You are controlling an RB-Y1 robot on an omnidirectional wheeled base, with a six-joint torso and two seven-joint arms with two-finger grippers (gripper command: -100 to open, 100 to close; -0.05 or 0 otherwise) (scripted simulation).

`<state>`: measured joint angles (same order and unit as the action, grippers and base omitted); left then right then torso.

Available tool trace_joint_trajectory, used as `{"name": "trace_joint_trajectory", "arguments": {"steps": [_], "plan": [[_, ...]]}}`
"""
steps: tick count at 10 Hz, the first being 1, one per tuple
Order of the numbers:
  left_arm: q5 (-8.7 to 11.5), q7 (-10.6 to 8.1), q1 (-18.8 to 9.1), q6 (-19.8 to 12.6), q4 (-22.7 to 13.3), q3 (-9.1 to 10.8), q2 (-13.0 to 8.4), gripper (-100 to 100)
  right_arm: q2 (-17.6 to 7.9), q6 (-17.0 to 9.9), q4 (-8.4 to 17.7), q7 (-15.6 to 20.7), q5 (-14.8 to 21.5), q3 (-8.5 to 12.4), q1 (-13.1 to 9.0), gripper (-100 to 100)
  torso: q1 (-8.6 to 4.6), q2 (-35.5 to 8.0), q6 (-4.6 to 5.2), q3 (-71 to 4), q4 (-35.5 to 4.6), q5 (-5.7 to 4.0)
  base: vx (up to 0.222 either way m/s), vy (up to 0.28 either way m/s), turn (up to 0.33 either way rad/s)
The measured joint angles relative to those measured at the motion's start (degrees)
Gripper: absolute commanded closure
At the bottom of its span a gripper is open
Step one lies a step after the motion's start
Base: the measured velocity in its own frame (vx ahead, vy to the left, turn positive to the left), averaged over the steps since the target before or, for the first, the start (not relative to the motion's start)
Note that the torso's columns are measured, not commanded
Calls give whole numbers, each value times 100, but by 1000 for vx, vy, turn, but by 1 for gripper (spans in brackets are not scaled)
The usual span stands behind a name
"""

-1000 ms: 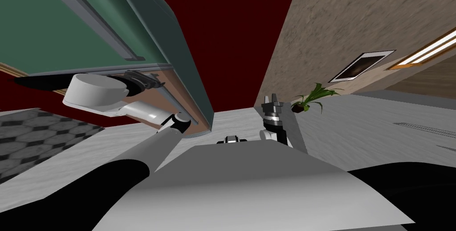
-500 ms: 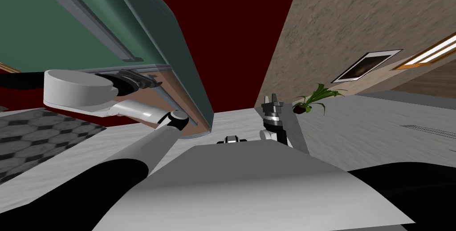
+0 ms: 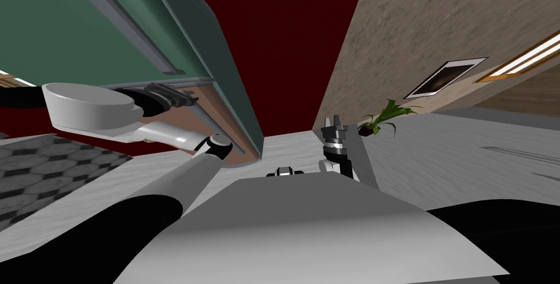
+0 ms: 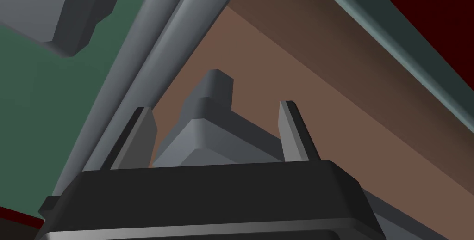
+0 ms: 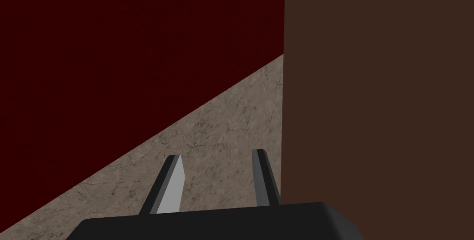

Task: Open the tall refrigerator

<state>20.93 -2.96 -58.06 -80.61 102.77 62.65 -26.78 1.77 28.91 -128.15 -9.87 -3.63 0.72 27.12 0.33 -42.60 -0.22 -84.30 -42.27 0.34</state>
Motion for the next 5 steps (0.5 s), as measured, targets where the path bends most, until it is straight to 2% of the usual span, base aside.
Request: {"name": "trace_joint_trajectory", "arguments": {"steps": [3, 5], "plan": [[285, 69, -116, -429, 1, 36, 97, 100, -1, 0, 0, 0, 0, 1, -1, 0, 38, 31, 1, -31, -6, -10, -317, 232, -32], [532, 170, -202, -653, -25, 69, 190, 100, -1, 0, 0, 0, 0, 1, -1, 0, 26, 44, -6, -37, 0, -7, -287, 170, -11]]}}
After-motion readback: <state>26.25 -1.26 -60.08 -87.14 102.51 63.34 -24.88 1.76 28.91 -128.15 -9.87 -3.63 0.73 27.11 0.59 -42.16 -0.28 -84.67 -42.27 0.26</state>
